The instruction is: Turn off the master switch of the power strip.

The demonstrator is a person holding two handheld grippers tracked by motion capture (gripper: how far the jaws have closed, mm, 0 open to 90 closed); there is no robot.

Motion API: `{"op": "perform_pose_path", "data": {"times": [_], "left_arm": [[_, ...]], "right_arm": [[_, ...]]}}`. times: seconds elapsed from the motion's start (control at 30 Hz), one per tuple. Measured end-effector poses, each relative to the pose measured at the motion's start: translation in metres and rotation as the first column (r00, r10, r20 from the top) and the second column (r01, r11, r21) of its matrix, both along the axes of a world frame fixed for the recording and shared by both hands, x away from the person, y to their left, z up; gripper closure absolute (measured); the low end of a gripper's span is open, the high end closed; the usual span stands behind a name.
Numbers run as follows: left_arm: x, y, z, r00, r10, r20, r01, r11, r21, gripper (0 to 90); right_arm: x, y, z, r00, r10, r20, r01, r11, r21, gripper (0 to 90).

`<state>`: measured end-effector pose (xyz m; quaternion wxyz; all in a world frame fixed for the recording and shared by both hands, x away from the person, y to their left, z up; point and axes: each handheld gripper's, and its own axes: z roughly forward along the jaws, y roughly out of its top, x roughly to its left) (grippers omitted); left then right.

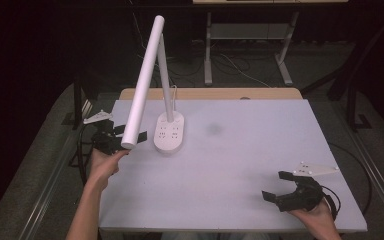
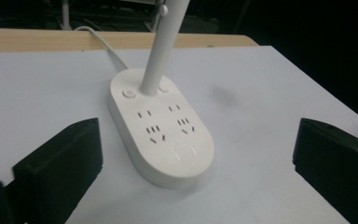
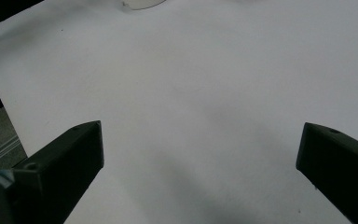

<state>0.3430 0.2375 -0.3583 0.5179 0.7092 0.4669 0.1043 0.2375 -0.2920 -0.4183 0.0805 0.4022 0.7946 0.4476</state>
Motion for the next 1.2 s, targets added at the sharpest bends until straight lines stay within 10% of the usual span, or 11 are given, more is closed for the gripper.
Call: {"op": "perform_pose_path", "data": {"times": [1.2], "left_arm": [[-0.092,-0.035,-0.062,0.9871,-0.159,-0.024,0.159,0.9869,0.026,0.0]], "right_arm": [[-0.004,0.006,0.001,0.9999,0.016,-0.003,-0.016,1.000,0.004,0.2]]}}
